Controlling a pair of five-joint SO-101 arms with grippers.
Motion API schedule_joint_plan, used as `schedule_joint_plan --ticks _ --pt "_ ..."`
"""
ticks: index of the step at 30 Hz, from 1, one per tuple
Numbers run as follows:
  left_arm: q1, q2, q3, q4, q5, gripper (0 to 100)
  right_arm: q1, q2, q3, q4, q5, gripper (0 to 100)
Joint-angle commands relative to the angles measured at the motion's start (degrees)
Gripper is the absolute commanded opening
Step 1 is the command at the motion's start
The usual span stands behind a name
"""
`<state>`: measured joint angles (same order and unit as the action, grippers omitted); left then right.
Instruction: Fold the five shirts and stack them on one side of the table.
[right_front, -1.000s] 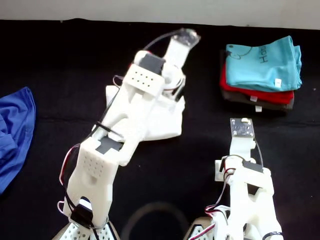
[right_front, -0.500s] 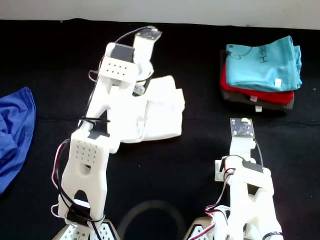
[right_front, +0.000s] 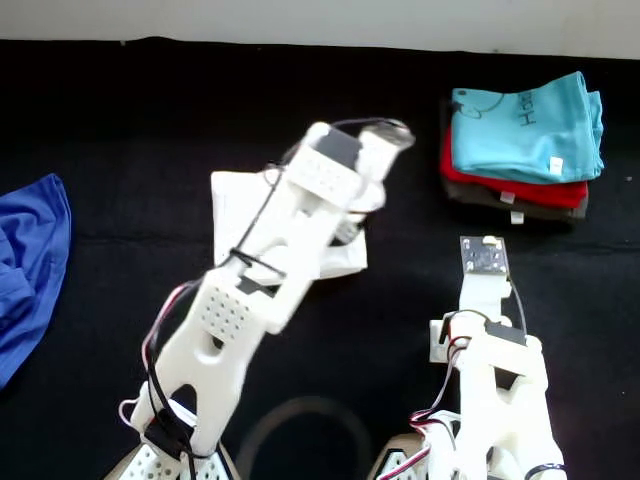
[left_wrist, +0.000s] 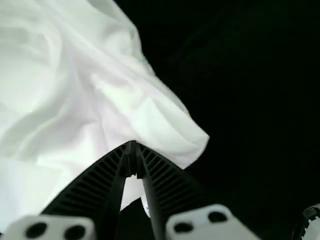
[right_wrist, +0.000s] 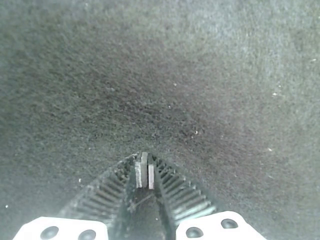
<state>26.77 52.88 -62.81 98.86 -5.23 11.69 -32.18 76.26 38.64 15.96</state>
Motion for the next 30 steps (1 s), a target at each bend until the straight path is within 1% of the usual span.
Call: schedule_joint_plan --ticks 1,3,6,11,13,15,17,20,25,30 --pt "1.8 -7.6 -6.5 1.8 0.7 1 -0.4 0.0 0.7 -2.0 -0.5 0.6" --pt "0.4 -9.7 -7.5 1.7 0.4 1 -0.4 0.0 0.7 -2.0 -0.5 0.6" --pt "-4.5 -9.8 -7.3 1.8 0.4 1 -0.4 0.0 0.7 -2.0 -0.5 0.6" --pt "-14.0 -3.4 -7.4 1.8 0.4 1 -0.4 0.0 0.7 -2.0 -0.5 0.6" --pt "-16.1 -0.3 -7.4 1.8 0.4 1 -0.4 0.0 0.7 -2.0 -0.5 0.6" --pt "-16.8 2.8 -7.6 1.8 0.4 1 -0.4 0.0 0.7 -2.0 -0.5 0.6" --pt "-16.3 5.3 -7.8 1.7 0.6 1 -0.4 0.0 0.7 -2.0 -0.5 0.6" --pt "-13.3 7.9 -7.8 1.6 0.7 1 -0.4 0.0 0.7 -2.0 -0.5 0.6" --pt "-5.3 8.5 -7.9 1.1 0.7 1 -0.4 0.0 0.7 -2.0 -0.5 0.6" --pt "2.5 6.3 -10.2 2.0 0.8 1 -0.4 0.0 0.7 -2.0 -0.5 0.6"
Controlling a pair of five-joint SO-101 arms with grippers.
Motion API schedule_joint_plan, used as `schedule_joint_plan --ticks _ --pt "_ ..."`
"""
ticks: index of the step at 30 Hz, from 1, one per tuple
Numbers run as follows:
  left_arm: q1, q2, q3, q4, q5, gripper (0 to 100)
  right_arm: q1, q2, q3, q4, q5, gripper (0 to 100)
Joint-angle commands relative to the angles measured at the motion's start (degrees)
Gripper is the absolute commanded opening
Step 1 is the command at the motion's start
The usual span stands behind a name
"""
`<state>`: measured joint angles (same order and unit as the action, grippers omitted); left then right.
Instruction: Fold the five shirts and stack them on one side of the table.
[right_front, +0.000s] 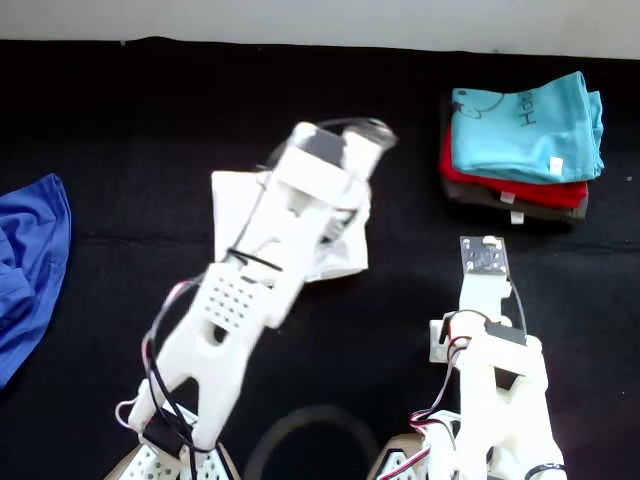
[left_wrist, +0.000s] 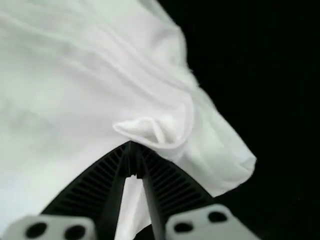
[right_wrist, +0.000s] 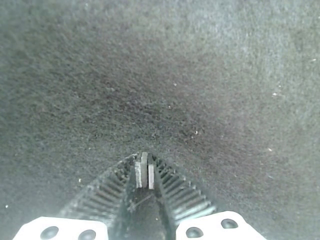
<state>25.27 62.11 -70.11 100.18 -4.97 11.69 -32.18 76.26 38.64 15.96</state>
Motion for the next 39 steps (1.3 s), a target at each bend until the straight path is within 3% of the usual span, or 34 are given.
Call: schedule_joint_plan --ticks 1,6,11,17,26,31,39 --pt "4.9 -4.2 -3.7 0.9 0.5 1 -0.4 0.0 0.7 -2.0 -0.5 0.6" --pt "7.1 -13.6 -4.2 1.0 0.5 1 -0.4 0.0 0.7 -2.0 -0.5 0.6" --pt "4.4 -19.3 -4.2 0.7 0.4 1 -0.4 0.0 0.7 -2.0 -0.5 0.6" --pt "0.7 -11.2 -1.5 0.9 0.4 1 -0.4 0.0 0.7 -2.0 -0.5 0.6" --pt "9.5 -4.9 0.1 1.1 0.6 1 -0.3 0.0 0.7 -2.6 -0.5 0.6" --pt "10.0 -5.1 -0.1 1.1 0.6 1 -0.3 0.0 0.8 -2.6 -0.5 0.6" --pt "3.7 -21.8 0.4 1.1 0.6 1 -0.3 0.0 0.8 -2.7 -0.5 0.6"
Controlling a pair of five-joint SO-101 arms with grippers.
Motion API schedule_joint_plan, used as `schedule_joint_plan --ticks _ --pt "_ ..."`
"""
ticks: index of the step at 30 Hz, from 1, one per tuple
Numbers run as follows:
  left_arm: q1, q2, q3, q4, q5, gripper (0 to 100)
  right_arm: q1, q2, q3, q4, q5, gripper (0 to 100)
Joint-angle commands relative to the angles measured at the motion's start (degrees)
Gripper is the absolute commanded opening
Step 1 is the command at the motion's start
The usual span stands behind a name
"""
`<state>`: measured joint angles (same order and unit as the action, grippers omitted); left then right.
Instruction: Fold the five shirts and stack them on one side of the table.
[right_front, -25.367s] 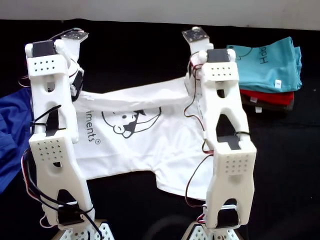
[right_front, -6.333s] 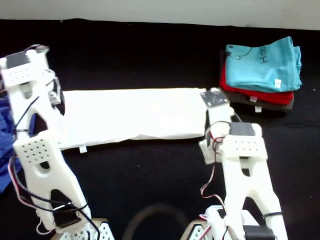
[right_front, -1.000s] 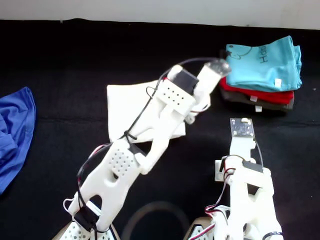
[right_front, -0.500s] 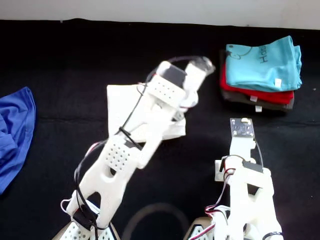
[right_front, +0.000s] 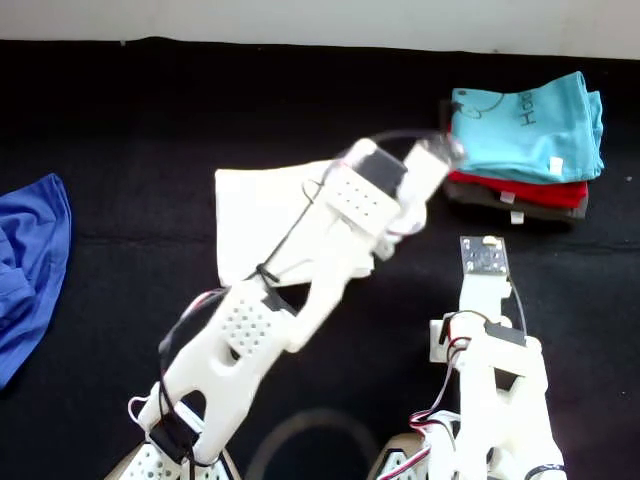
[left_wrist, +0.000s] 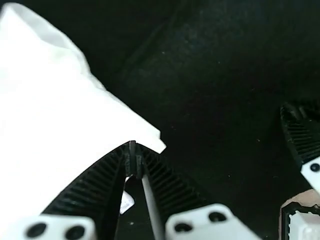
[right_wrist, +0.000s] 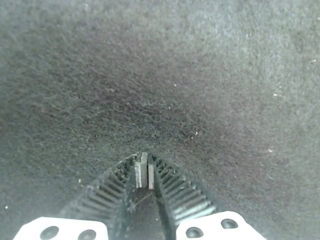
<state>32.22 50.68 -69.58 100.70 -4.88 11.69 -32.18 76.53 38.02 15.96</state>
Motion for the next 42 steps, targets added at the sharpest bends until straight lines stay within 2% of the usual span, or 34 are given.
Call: schedule_joint_plan --ticks 1,6,17,20,23,27,30,35,39,42 --pt "-4.7 -13.0 0.7 0.6 0.4 1 -0.3 0.0 0.6 -2.1 -0.5 0.6" --pt "-12.8 -28.4 13.5 0.6 0.2 1 -0.3 0.0 0.5 -2.1 -0.5 0.6" --pt "-39.0 -62.2 62.3 -1.3 -0.4 1 -0.6 0.0 0.7 -2.0 -0.5 0.6" --pt "-43.6 -69.1 77.4 -8.3 -4.0 1 -0.7 0.0 0.7 -1.9 -0.5 0.6" --pt "-48.8 -75.5 94.4 -19.6 -7.1 1 -0.7 0.0 0.6 -1.9 -0.5 0.6" --pt "-54.8 -81.6 115.4 -36.0 -7.7 1 -0.7 0.0 0.5 -1.9 -0.6 0.6" --pt "-56.4 -83.6 126.5 -45.3 -7.7 1 -0.7 0.0 0.4 -1.9 -0.6 0.6" --pt "-56.5 -83.7 136.4 -55.8 -7.7 1 -0.7 0.0 -0.1 -1.9 -0.4 0.6" --pt "-56.3 -83.8 140.1 -61.2 -7.7 1 -0.7 0.0 -4.0 -0.9 -0.4 0.6" --pt "-56.2 -83.8 140.2 -61.4 -7.7 1 -4.5 0.0 -11.5 9.1 -0.5 0.6"
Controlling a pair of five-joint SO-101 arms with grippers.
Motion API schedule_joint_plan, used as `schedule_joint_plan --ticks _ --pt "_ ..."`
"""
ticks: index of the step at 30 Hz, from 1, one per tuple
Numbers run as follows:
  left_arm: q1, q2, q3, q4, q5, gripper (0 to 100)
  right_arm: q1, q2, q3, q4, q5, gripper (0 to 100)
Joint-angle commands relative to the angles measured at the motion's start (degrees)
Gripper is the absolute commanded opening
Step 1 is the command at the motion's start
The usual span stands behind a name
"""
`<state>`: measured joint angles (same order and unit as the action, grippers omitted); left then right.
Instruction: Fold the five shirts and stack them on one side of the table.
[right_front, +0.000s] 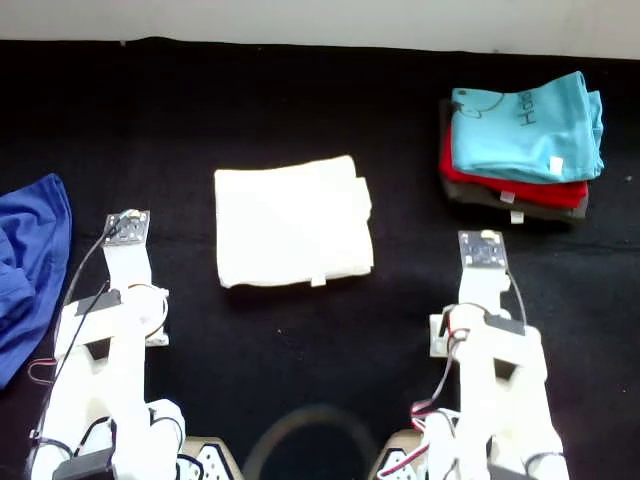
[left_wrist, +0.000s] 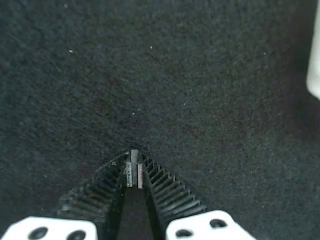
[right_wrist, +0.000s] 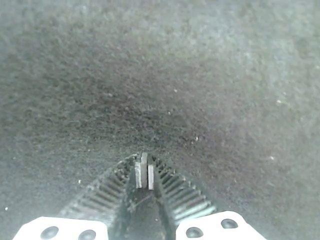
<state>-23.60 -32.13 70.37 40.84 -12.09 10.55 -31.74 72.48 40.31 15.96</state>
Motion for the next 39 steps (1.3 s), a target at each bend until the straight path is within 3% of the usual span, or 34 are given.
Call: schedule_joint_plan --ticks 1,5,10,16,19,25,39 --pt "-0.4 -1.0 0.5 -1.5 -0.5 1 -5.3 -0.4 -10.9 11.8 -0.5 0.6" --pt "-0.6 -1.0 0.7 -1.5 -0.4 1 -13.8 0.1 -26.6 26.8 -0.6 0.6" --pt "-0.6 -1.0 0.8 -1.5 -0.4 1 -19.0 0.3 -43.8 36.0 -6.3 3.8" --pt "-0.6 -0.9 0.8 -1.5 -0.3 1 -25.0 0.4 -48.1 31.3 -17.1 30.8" --pt "-0.6 -0.9 0.8 -1.5 -0.3 1 -27.7 2.1 -47.3 24.4 -21.8 33.0" --pt "-0.6 -0.9 0.8 -1.5 -0.3 1 -30.6 21.7 -54.9 22.0 -22.1 33.2" --pt "-0.6 -0.9 0.9 -1.5 -0.2 1 -30.8 63.4 -106.7 41.0 -27.3 33.4"
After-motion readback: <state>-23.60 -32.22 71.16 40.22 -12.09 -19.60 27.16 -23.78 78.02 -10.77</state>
